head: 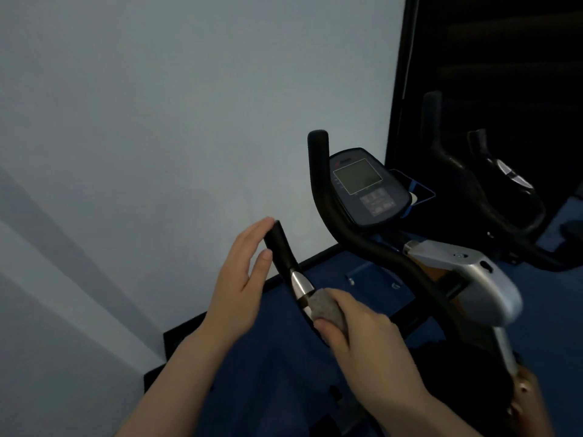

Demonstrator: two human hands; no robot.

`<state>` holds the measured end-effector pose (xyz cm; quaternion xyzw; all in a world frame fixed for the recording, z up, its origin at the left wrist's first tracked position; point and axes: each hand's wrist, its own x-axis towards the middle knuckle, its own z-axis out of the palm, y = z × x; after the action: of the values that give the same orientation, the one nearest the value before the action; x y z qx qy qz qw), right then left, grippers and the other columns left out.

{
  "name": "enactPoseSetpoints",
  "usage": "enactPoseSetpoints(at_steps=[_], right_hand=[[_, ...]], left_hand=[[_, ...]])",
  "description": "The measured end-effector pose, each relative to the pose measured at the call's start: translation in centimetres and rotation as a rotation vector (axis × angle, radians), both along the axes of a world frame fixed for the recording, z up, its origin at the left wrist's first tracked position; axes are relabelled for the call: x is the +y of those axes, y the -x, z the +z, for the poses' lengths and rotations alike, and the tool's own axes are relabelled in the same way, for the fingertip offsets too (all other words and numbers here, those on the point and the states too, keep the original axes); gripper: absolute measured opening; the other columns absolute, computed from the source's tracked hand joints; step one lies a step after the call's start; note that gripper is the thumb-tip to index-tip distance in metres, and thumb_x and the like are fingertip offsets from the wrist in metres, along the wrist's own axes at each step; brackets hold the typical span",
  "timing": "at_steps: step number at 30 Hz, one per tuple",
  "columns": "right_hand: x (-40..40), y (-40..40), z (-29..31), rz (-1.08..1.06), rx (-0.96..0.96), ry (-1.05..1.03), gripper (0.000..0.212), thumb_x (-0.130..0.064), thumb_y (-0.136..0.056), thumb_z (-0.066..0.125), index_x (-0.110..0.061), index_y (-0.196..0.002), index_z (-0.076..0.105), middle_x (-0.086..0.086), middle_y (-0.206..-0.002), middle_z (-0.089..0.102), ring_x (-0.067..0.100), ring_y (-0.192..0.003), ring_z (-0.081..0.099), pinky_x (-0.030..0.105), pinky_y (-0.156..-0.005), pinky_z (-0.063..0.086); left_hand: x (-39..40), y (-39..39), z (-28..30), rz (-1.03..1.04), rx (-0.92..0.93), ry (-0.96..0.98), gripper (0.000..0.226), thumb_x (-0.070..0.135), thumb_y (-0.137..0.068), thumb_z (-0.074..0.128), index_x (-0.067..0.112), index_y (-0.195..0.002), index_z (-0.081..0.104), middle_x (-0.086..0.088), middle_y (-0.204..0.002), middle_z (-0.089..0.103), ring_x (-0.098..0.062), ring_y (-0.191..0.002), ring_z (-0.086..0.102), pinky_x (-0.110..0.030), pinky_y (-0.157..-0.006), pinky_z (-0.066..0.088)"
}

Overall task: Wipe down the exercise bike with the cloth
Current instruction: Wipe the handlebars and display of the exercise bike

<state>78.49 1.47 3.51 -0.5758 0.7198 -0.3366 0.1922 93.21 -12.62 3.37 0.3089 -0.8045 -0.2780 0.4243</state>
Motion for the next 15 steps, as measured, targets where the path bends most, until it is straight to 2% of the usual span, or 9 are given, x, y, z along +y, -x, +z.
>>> enactPoseSetpoints(at_steps=[3,6,8,10,12,13,15], right_hand=[[-0.6,-1.3,-0.1,-0.077,-0.004,0.074,0.031,-0.035,-0.097,0.057,-0.033,-0.127,0.056,-0.02,-0.108,0.061,-0.005,-0.093,0.052,0.003,-0.078,0.036],[-3.9,-2.9,0.9,-0.064,0.064,0.184,0.02,-0.023,-0.097,0.059,-0.021,-0.117,0.062,-0.012,-0.104,0.064,0.001,-0.09,0.053,0.005,-0.075,0.039],[-5.4,-3.6,1.1,-0.052,0.092,0.226,0.028,-0.018,-0.097,0.059,-0.021,-0.124,0.061,-0.013,-0.117,0.064,0.0,-0.098,0.057,0.011,-0.083,0.044],[-5.2,-3.7,0.2,-0.086,0.012,0.283,0.042,-0.017,-0.094,0.065,-0.026,-0.135,0.058,-0.023,-0.131,0.052,-0.007,-0.112,0.052,0.007,-0.094,0.04],[-4.2,-3.8,-0.6,-0.132,-0.062,0.337,0.048,-0.02,-0.091,0.069,-0.032,-0.135,0.056,-0.033,-0.124,0.046,-0.022,-0.11,0.046,-0.001,-0.093,0.034],[-4.2,-3.9,-0.7,-0.15,-0.082,0.351,0.047,-0.02,-0.09,0.07,-0.033,-0.133,0.058,-0.034,-0.117,0.05,-0.025,-0.104,0.047,-0.001,-0.09,0.037],[-6.2,-4.4,-0.1,-0.172,-0.153,0.4,0.041,-0.022,-0.092,0.068,-0.033,-0.131,0.059,-0.027,-0.109,0.059,-0.019,-0.097,0.055,0.009,-0.087,0.047]], left_hand=[[-1.0,-0.3,0.3,-0.023,0.039,0.008,0.039,0.019,-0.102,0.041,0.019,-0.14,0.05,0.013,-0.14,0.051,-0.003,-0.132,0.045,-0.014,-0.11,0.03],[-1.7,-0.3,0.4,-0.025,0.088,-0.008,0.036,0.007,-0.102,0.043,0.017,-0.134,0.056,0.011,-0.134,0.056,-0.001,-0.126,0.049,-0.015,-0.107,0.035],[-2.0,-0.4,0.2,-0.048,0.102,-0.026,0.036,0.007,-0.102,0.043,0.018,-0.133,0.057,0.012,-0.132,0.057,-0.002,-0.125,0.05,-0.018,-0.106,0.037],[-2.2,-0.7,0.0,-0.084,0.097,-0.036,0.036,0.013,-0.102,0.042,0.019,-0.134,0.057,0.016,-0.133,0.057,-0.002,-0.126,0.05,-0.016,-0.107,0.036],[-2.6,-0.9,0.0,-0.12,0.1,-0.035,0.038,0.016,-0.101,0.041,0.02,-0.135,0.056,0.017,-0.134,0.056,-0.002,-0.128,0.049,-0.016,-0.107,0.035],[-2.7,-0.9,0.1,-0.132,0.109,-0.035,0.038,0.017,-0.101,0.041,0.02,-0.135,0.056,0.016,-0.135,0.056,-0.002,-0.128,0.048,-0.016,-0.108,0.035],[-2.8,-0.8,0.2,-0.147,0.134,-0.057,0.038,0.015,-0.1,0.04,0.02,-0.134,0.055,0.012,-0.135,0.056,-0.003,-0.128,0.049,-0.017,-0.107,0.036]])
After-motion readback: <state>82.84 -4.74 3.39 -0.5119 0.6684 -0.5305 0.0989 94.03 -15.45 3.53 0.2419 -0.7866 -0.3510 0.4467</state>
